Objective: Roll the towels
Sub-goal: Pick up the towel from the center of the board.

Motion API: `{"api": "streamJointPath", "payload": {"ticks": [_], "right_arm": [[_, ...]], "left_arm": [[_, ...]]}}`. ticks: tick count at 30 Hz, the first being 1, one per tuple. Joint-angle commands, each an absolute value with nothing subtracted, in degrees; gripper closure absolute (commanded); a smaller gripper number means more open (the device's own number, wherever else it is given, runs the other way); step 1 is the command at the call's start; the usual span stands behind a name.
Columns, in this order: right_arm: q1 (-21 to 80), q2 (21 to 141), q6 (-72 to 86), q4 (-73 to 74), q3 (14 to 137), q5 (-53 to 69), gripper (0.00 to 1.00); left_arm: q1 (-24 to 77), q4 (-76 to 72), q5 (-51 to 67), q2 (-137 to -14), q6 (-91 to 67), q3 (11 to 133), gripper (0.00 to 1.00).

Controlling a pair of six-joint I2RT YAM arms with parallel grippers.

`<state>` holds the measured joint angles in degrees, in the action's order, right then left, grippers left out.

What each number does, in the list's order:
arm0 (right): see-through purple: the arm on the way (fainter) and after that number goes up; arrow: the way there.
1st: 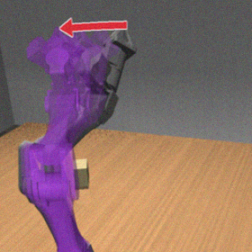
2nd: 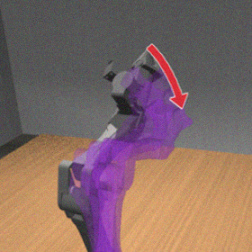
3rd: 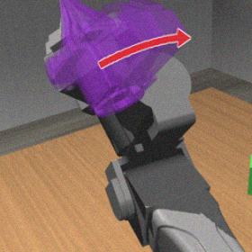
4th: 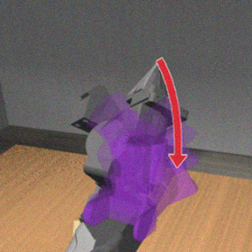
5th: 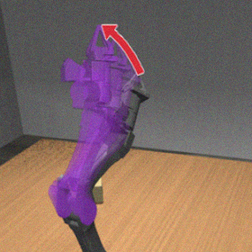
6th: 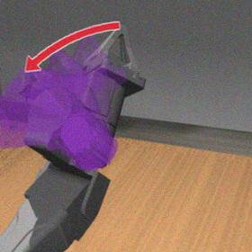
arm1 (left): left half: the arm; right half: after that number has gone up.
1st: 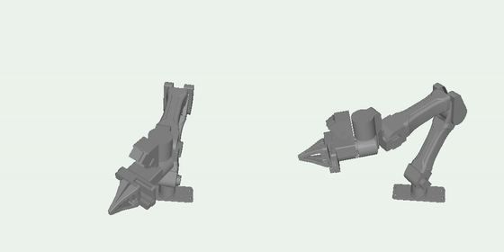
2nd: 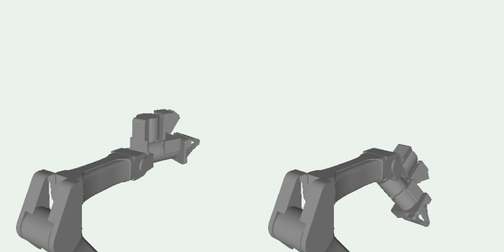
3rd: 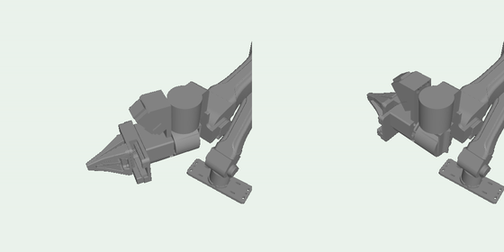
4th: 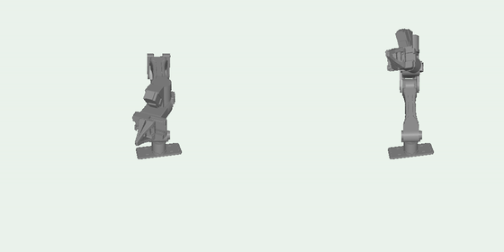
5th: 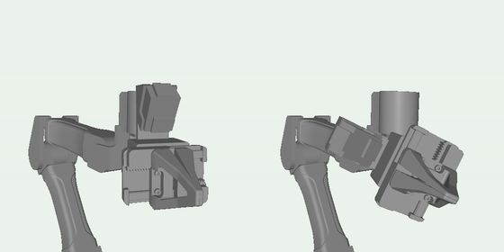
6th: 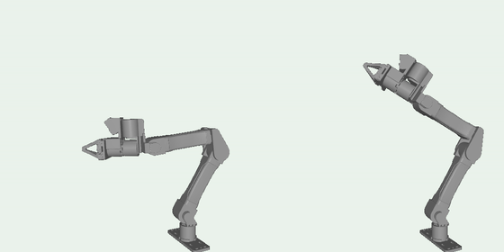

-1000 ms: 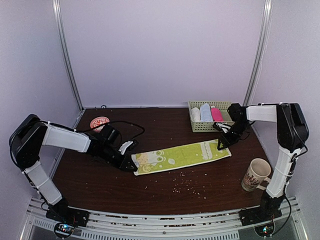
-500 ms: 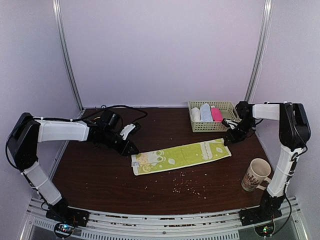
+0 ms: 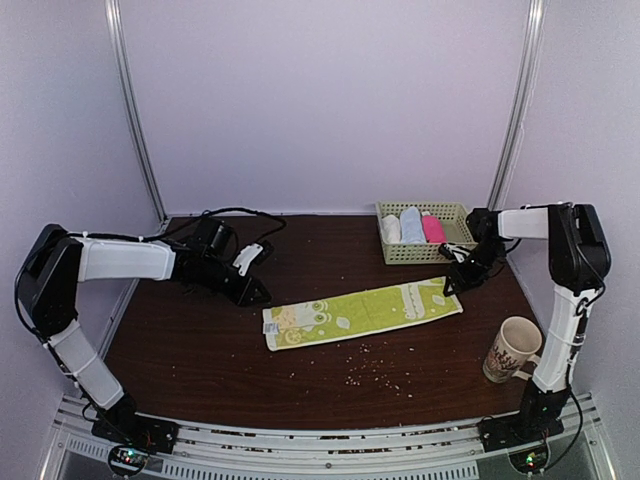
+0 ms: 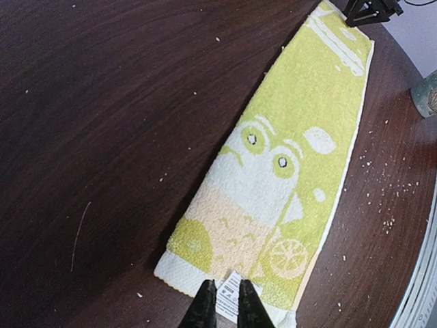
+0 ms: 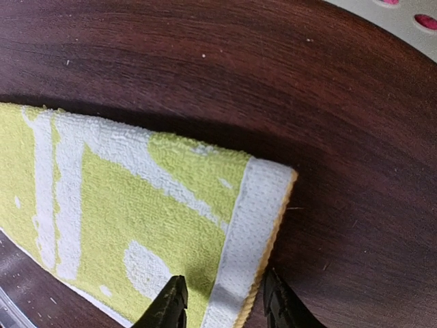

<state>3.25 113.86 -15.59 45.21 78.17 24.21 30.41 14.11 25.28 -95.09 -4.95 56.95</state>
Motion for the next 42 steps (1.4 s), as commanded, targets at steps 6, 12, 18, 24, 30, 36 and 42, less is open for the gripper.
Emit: {"api": "streamJointPath", "payload": {"ticks": [6,12,18,24,30,36,42], "right_arm": [[3.9,116.0,-15.4,46.5,79.2,28.0,0.62],[4.0,115.6,-14.0,45.4,78.8,24.5,0.62],[4.0,115.5,-13.4,44.8,78.1,24.1,0.62],[5.6,116.6,-13.5,44.2,77.3,26.5,0.72],[5.4,114.3,-13.6,44.5,78.4,25.8,0.94],[1.9,110.9,-14.6,46.5,78.6,24.7,1.0],[-2.9,108.7,-16.8,51.3,82.2,24.3,1.0]], "left_arm": [[29.9,11.7,26.4,-96.3,-4.2,56.7,0.88],[29.8,11.7,26.4,-95.9,-4.2,56.5,0.88],[29.8,11.6,26.4,-95.9,-4.1,56.7,0.87],[29.8,11.7,26.1,-95.7,-4.1,56.5,0.87],[29.8,12.0,25.4,-95.9,-4.0,56.6,0.87],[29.8,12.3,25.2,-96.1,-3.9,56.8,0.87],[29.8,12.6,25.3,-96.3,-3.8,57.0,0.87]]}}
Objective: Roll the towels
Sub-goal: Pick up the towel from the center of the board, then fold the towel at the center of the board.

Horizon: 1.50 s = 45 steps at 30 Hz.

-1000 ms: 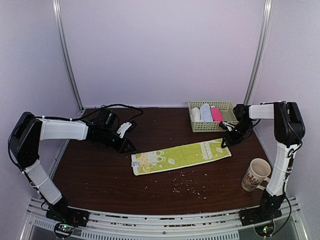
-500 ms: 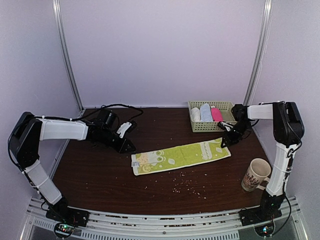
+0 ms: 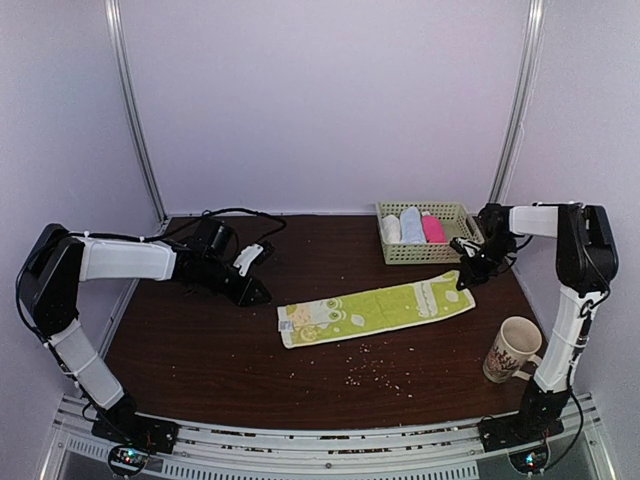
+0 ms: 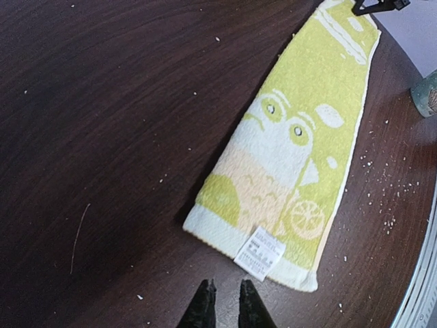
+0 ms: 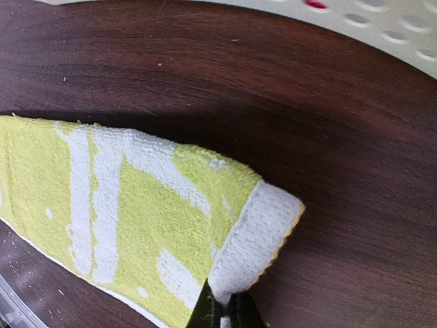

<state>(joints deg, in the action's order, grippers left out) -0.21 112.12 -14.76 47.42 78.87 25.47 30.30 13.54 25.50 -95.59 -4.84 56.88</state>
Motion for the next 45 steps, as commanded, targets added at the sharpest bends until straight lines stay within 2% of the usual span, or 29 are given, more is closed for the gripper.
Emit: {"api": "streamJointPath", "payload": {"ticks": [1,9,26,28,37,45], "right_arm": [[-3.4,108.6,-17.3,52.4,83.3,24.4,1.0],[0.8,111.1,-21.6,63.4,86.8,38.6,1.0],[19.0,119.3,-26.9,69.6,95.0,59.9,1.0],[20.5,119.0,-24.5,65.5,93.8,62.2,1.0],[25.3,116.4,5.9,31.6,86.3,59.9,1.0],[28.7,120.5,17.9,25.9,88.2,57.7,1.0]], "left_arm": [[29.8,12.6,25.3,-96.3,-3.8,57.0,0.87],[29.9,12.6,25.3,-96.7,-3.8,57.1,0.87],[29.8,12.8,24.6,-97.7,-4.8,56.5,0.87],[29.7,12.8,24.9,-97.4,-6.1,56.3,0.87],[30.5,12.7,23.8,-95.1,-14.0,54.4,0.86],[33.4,8.7,22.6,-95.2,-21.3,50.9,0.86]]}}
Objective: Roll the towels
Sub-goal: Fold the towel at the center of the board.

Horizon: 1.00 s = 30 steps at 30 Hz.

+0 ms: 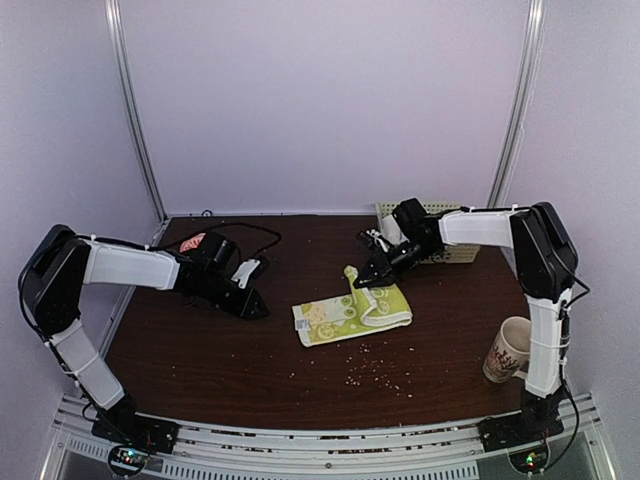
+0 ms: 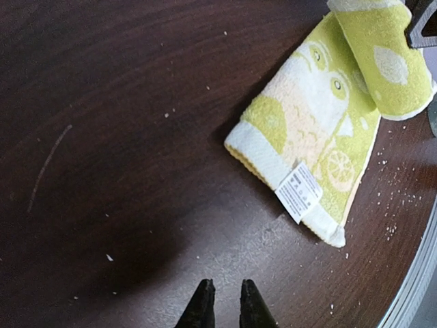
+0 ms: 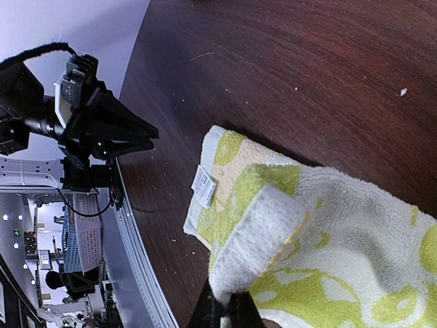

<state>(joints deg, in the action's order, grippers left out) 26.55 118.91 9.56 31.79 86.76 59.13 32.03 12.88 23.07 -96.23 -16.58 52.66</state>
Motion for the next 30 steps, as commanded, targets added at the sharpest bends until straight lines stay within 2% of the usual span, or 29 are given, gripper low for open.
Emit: {"api": "streamJointPath", "payload": {"ticks": [1,16,30], "right_arm": [[29.3,120.7,18.8,25.5,88.5,57.4,1.0],[34.1,121.6,26.9,23.8,89.4,54.8,1.0],[38.0,125.0,27.7,25.1,92.1,53.9,1.0]], "left_arm": [[33.7,8.0,22.8,-95.4,-21.9,50.7,0.86],[34.7,2.1,21.9,-98.2,-26.9,50.4,0.86],[35.7,-4.0,27.1,-102.3,-29.8,49.5,0.85]]}}
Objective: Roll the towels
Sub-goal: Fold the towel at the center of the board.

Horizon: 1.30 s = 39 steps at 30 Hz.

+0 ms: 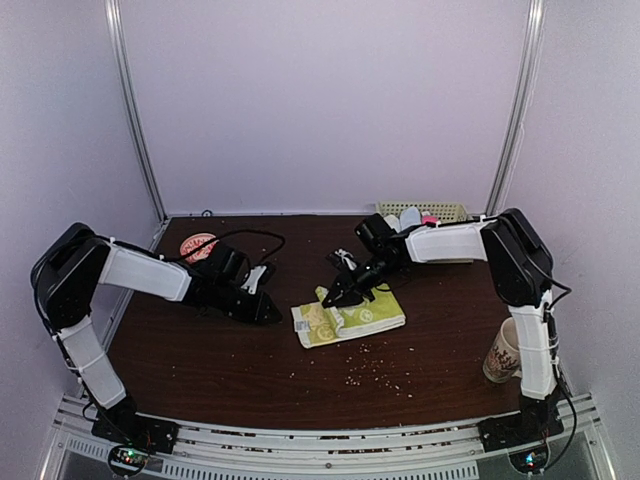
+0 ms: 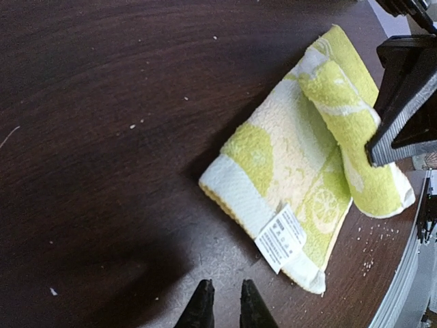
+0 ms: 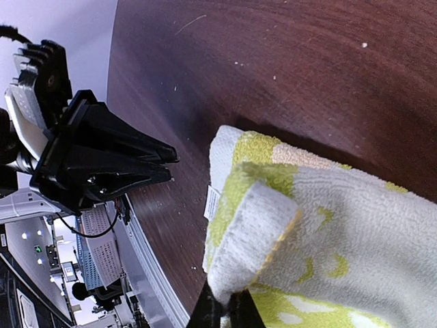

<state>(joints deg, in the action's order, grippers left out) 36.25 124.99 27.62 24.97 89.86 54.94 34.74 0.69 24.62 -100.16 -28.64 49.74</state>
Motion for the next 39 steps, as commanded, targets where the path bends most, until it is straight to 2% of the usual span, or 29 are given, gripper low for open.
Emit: {"api": "streamJointPath", "payload": {"ticks": [1,20,36,39], "right_arm": [[38.3,125.2,27.6,25.1,92.2,53.8,1.0],[40.6,125.7,26.4,26.7,94.6,51.0,1.0],[42.4,129.8,27.8,25.6,96.6,54.1,1.0],[42.4,131.0,27.9,25.7,98.1,53.8,0.97]], "left_arm": [[35.8,-4.3,27.3,-102.8,-29.7,49.7,0.86],[36.0,-6.4,29.7,-105.9,-29.3,49.8,0.87],[36.0,-6.6,29.5,-106.3,-29.3,49.5,0.87],[36.0,-6.7,29.5,-106.1,-29.2,49.3,0.87]]}}
